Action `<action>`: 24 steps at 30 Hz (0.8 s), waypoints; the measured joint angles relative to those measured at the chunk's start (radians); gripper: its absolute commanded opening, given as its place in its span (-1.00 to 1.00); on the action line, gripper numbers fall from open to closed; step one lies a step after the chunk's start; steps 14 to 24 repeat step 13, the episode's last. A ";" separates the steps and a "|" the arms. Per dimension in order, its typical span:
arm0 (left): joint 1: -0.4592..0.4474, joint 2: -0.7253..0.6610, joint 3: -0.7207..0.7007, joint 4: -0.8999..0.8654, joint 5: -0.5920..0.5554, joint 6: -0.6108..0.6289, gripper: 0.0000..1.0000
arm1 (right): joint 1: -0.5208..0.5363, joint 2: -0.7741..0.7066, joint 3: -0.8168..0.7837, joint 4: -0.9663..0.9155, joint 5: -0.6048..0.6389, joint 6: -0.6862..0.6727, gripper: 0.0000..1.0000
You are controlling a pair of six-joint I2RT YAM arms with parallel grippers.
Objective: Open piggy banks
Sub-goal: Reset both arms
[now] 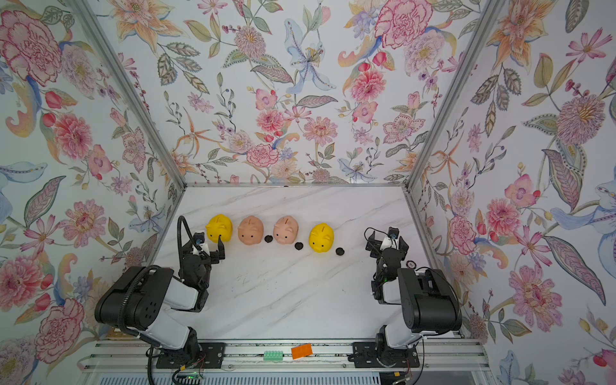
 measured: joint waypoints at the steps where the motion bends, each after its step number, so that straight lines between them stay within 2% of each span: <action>1: 0.000 0.000 0.000 -0.002 0.000 0.000 0.98 | -0.002 0.000 0.003 -0.016 0.000 0.006 0.97; 8: 0.000 0.000 0.002 -0.009 0.000 0.000 0.98 | -0.010 0.000 0.004 -0.072 0.000 0.029 0.97; 24: 0.009 0.000 0.024 -0.047 0.004 -0.008 0.98 | -0.010 0.000 0.004 -0.074 0.001 0.032 0.97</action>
